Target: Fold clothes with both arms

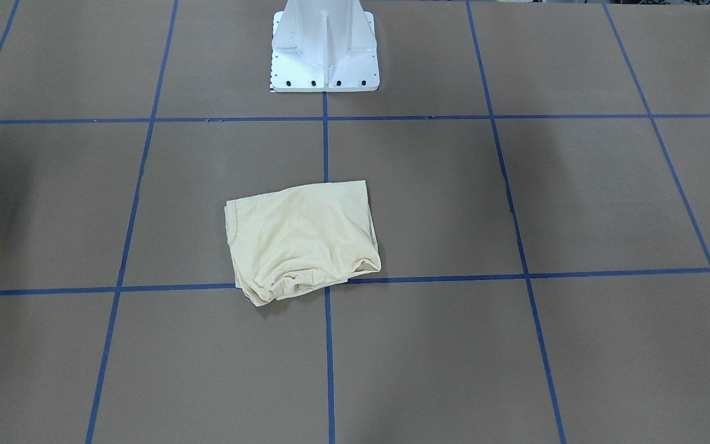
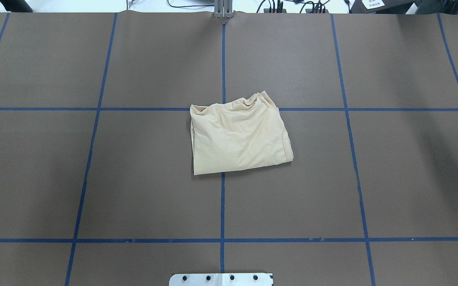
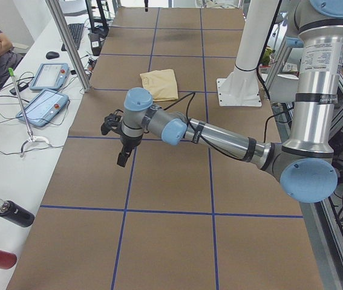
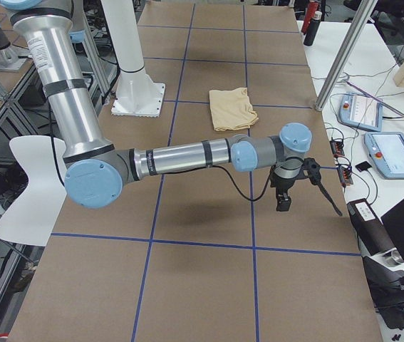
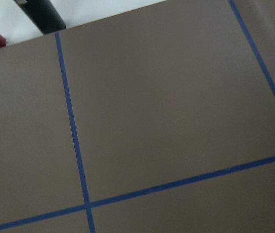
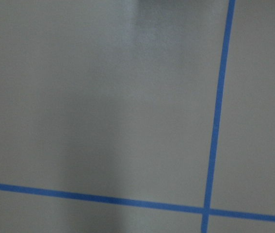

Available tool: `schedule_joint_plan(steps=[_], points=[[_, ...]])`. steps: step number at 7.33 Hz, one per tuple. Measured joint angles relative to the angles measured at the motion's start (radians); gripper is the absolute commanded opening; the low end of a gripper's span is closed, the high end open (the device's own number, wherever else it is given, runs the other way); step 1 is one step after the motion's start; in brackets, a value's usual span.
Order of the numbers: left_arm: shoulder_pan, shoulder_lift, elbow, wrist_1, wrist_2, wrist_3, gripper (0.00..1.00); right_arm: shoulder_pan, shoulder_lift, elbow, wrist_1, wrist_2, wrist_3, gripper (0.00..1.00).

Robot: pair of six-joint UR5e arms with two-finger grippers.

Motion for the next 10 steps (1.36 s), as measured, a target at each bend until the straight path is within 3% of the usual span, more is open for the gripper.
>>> schedule_joint_plan(steps=[2,4,7,10], points=[[-0.004,0.156,-0.069,0.005,-0.002,0.104,1.0,0.04,-0.133,0.109,-0.017,0.019,-0.001,1.0],[-0.068,0.207,-0.047,0.052,0.002,0.137,1.0,0.049,-0.202,0.208,-0.107,0.022,-0.001,1.0],[-0.116,0.051,0.055,0.227,0.007,0.151,1.0,0.056,-0.173,0.256,-0.292,0.026,-0.001,1.0],[-0.143,-0.133,0.281,0.269,-0.02,0.308,1.0,0.078,-0.19,0.257,-0.315,0.04,-0.044,1.0]])
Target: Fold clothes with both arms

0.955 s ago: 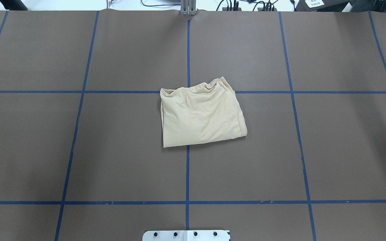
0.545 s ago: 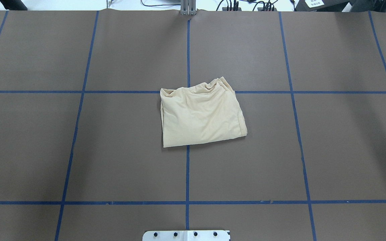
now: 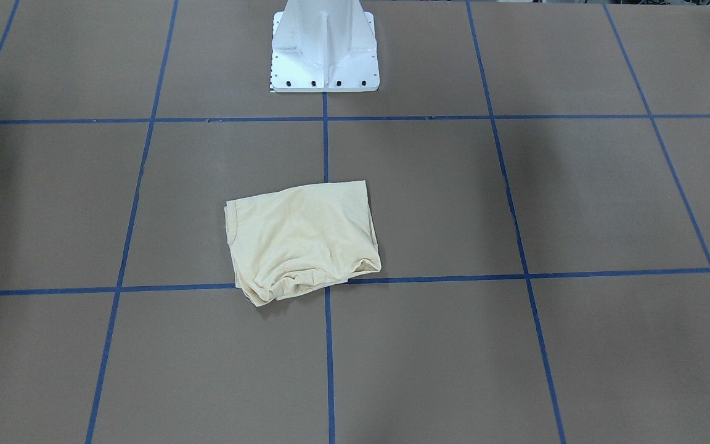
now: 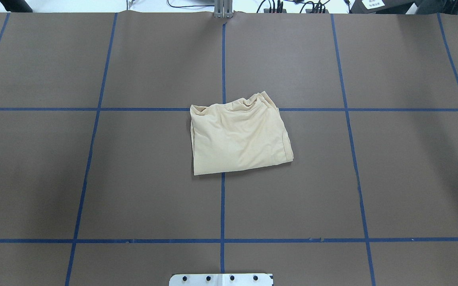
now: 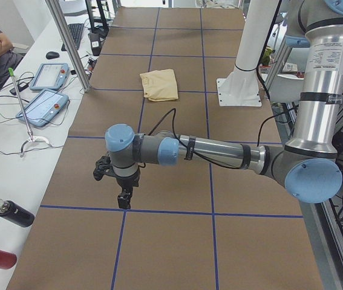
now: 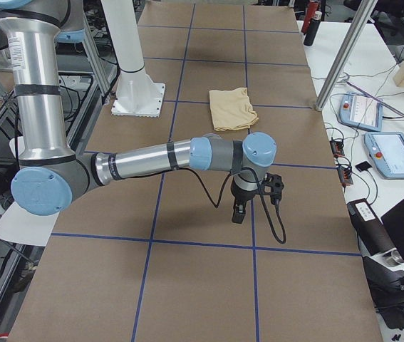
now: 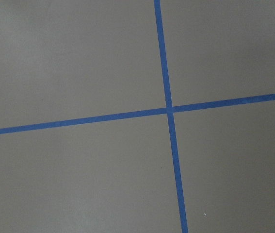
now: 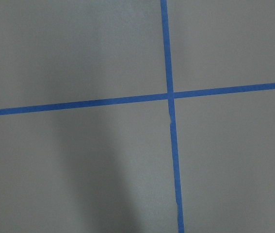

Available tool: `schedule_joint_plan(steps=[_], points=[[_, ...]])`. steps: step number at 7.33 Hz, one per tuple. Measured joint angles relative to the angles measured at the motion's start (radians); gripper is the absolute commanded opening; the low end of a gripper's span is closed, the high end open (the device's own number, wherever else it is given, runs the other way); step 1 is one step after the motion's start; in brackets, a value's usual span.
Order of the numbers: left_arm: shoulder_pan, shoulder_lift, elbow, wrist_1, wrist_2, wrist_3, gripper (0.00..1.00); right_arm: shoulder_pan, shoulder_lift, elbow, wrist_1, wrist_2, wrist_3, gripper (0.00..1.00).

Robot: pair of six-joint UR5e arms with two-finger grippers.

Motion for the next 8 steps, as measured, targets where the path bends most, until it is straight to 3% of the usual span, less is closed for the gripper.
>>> schedule_joint_plan(steps=[2,6,8], points=[[-0.023,-0.002,0.023,0.007,-0.068,0.062,1.0,0.007,-0.016,0.0,0.006,0.032,-0.014,1.0],[-0.03,0.168,-0.145,0.0,-0.097,-0.003,1.0,0.008,-0.027,0.005,0.012,0.076,-0.007,1.0],[-0.031,0.193,-0.17,-0.002,-0.096,-0.016,1.0,0.008,-0.037,0.01,0.017,0.064,-0.006,1.0]])
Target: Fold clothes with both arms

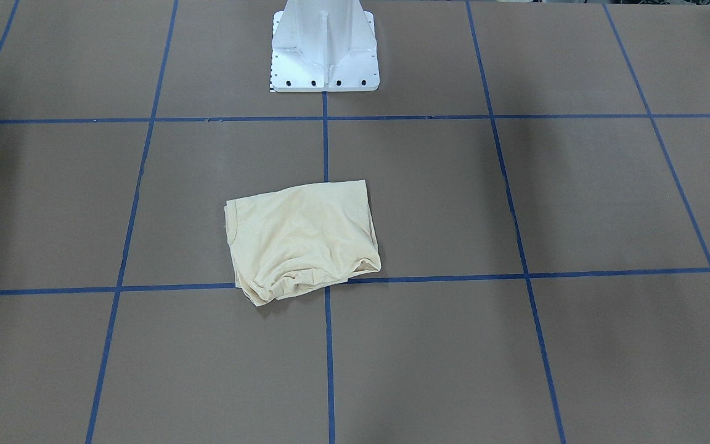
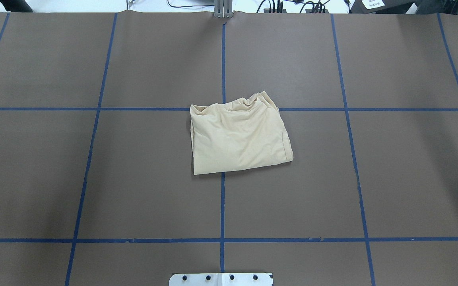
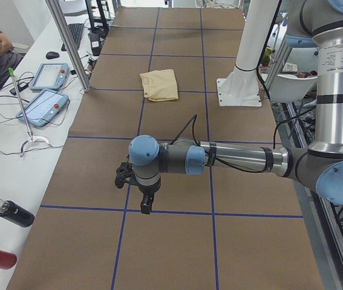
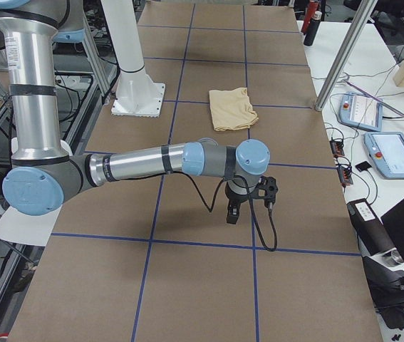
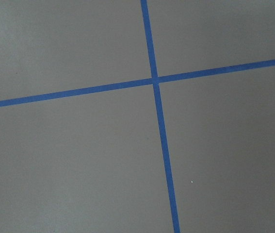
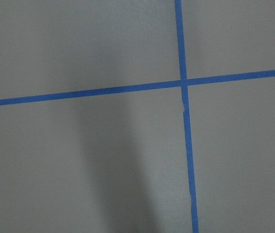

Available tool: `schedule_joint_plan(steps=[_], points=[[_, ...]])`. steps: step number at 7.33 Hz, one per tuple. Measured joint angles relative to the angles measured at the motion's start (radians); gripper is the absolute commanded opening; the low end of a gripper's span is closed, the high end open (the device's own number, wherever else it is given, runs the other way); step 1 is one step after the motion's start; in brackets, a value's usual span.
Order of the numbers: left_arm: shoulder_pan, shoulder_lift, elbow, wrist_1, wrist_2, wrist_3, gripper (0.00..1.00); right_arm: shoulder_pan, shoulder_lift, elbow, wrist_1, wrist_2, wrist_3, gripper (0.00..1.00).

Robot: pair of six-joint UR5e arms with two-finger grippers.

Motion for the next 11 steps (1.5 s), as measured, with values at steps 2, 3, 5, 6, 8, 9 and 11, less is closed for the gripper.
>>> schedule_joint_plan(steps=[2,3,5,6,8,9,11], points=[[0.0,0.003,-0.003,-0.001,0.002,-0.001,1.0,0.0,-0.05,0.006,0.07,-0.035,-0.002,1.0],[0.0,0.003,-0.003,-0.001,0.002,0.0,1.0,0.0,-0.085,0.004,0.125,-0.041,-0.006,1.0],[0.0,0.003,-0.003,-0.001,0.004,0.001,1.0,0.0,-0.117,-0.003,0.183,-0.041,-0.007,1.0],[0.001,0.003,-0.003,-0.001,0.006,0.001,1.0,0.0,-0.118,-0.005,0.191,-0.041,-0.003,1.0],[0.001,0.003,0.0,-0.001,0.007,0.0,1.0,0.0,-0.119,-0.006,0.194,-0.04,0.003,1.0],[0.001,0.004,0.001,-0.001,0.007,-0.001,1.0,0.0,-0.119,-0.007,0.194,-0.042,0.004,1.0],[0.001,0.004,0.001,0.0,0.007,-0.031,1.0,0.0,-0.121,-0.007,0.193,-0.044,0.007,1.0]])
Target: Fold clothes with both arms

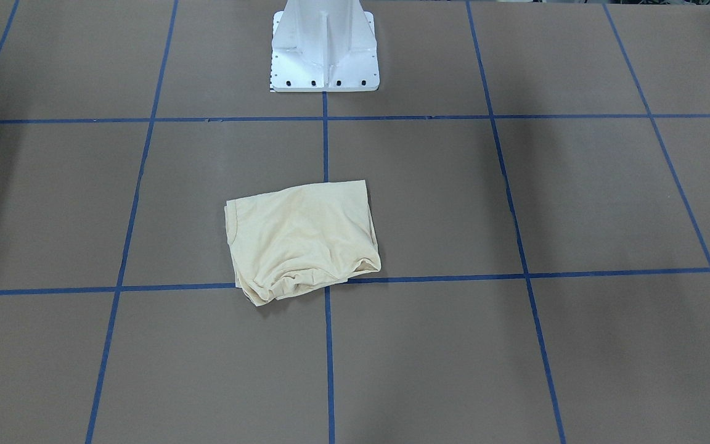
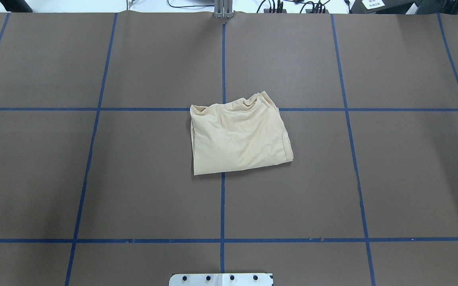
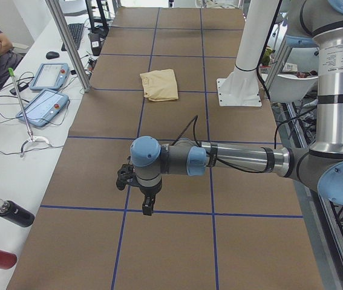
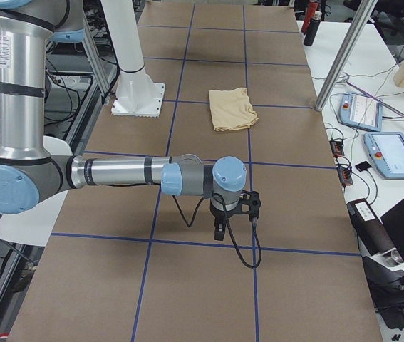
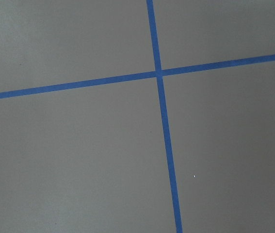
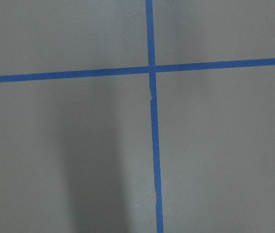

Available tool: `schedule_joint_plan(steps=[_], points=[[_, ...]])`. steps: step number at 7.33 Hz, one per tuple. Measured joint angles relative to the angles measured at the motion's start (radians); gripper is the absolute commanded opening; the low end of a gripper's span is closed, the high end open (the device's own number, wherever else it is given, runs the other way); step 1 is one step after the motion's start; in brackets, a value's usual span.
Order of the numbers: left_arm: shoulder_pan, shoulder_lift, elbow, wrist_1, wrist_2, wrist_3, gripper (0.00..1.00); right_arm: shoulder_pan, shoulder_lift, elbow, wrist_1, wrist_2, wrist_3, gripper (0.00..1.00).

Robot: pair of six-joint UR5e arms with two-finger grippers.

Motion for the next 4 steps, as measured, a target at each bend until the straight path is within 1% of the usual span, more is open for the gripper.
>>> schedule_joint_plan(steps=[2,4], points=[[0.0,-0.001,-0.002,0.0,0.0,-0.049,1.0,0.0,-0.002,-0.001,-0.001,-0.002,0.002,1.0],[0.0,-0.001,-0.003,-0.001,-0.001,-0.059,1.0,0.0,-0.003,-0.001,-0.002,-0.002,0.003,1.0]])
